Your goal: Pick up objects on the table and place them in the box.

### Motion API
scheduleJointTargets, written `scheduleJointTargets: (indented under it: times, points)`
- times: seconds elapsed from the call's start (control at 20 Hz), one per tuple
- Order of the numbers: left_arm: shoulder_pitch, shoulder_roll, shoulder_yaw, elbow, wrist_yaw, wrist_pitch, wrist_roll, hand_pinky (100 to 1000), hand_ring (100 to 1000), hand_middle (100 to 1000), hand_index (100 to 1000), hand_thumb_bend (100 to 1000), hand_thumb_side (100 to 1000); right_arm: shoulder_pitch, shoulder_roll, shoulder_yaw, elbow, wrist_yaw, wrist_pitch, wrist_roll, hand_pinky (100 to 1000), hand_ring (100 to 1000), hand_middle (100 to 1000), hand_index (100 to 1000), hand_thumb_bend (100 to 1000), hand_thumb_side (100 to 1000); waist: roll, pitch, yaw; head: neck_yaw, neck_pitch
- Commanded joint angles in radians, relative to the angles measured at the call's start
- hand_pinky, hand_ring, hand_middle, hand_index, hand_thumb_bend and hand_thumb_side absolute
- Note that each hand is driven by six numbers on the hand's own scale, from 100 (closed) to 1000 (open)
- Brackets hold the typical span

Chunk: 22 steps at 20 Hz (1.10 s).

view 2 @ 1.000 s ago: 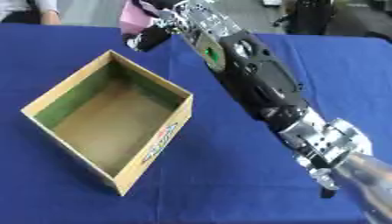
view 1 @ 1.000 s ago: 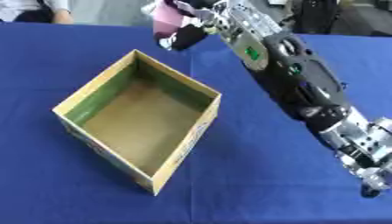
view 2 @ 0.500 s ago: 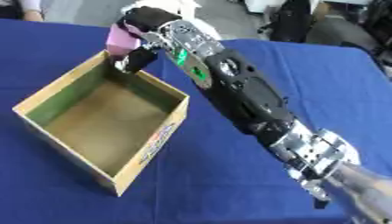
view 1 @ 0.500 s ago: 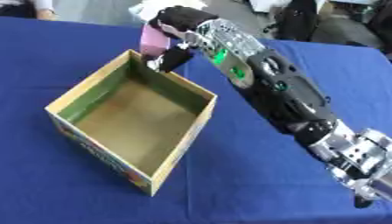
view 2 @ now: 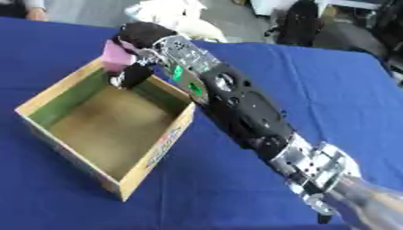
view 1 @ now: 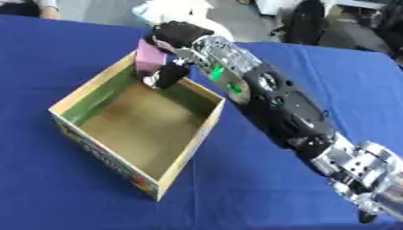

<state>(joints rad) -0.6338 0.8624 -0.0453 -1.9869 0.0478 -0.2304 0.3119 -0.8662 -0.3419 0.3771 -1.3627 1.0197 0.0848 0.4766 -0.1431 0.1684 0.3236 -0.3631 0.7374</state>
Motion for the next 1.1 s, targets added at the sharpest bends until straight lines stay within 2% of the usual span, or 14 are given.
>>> scheduleJointTargets:
  times: [0.05, 0.15, 0.2, 0.25, 0.9, 0.95, 1.1]
  points:
    - [-0.006, 0.013, 0.014, -0.013, 0.001, 0.006, -0.001, 793, 842, 789, 738, 100, 638, -0.007, -0.002, -0.004, -0.015, -0.012, 0.011, -0.024, 849, 717, 499, 622, 100, 635, 0.012, -0.012, 0.004, 0.004, -0.003]
    - [-0.004, 0.012, 0.014, -0.013, -0.001, 0.007, -0.001, 793, 842, 789, 738, 100, 637, 0.003, 0.004, 0.002, -0.014, -0.027, 0.015, -0.039, 831, 716, 503, 626, 100, 645, 0.014, -0.010, 0.008, 0.006, -0.004]
    - [-0.004, 0.011, 0.015, -0.013, -0.002, 0.007, 0.000, 793, 842, 788, 738, 100, 636, 0.007, 0.006, 0.006, -0.011, -0.033, 0.016, -0.045, 829, 717, 505, 628, 100, 559, 0.014, -0.010, 0.011, 0.007, -0.004]
    - [-0.004, 0.011, 0.015, -0.013, -0.003, 0.008, 0.001, 793, 842, 789, 738, 100, 638, 0.012, 0.009, 0.010, -0.007, -0.038, 0.015, -0.048, 825, 716, 509, 628, 100, 652, 0.014, -0.009, 0.013, 0.006, -0.003]
    - [-0.002, -0.004, 0.017, -0.013, -0.009, 0.010, 0.001, 795, 843, 798, 734, 100, 653, 0.054, 0.046, 0.030, 0.057, -0.063, -0.019, -0.036, 802, 739, 546, 654, 100, 665, 0.014, 0.003, 0.033, -0.016, -0.007]
    - [-0.002, -0.005, 0.017, -0.013, -0.009, 0.011, 0.001, 796, 843, 800, 733, 100, 657, 0.056, 0.047, 0.031, 0.060, -0.064, -0.023, -0.032, 824, 773, 598, 707, 100, 622, 0.014, 0.004, 0.034, -0.017, -0.007]
    - [-0.002, -0.009, 0.017, -0.013, -0.009, 0.012, 0.001, 797, 843, 801, 733, 100, 658, 0.061, 0.051, 0.030, 0.077, -0.054, -0.052, 0.001, 843, 826, 687, 784, 100, 593, 0.014, 0.006, 0.038, -0.019, -0.007]
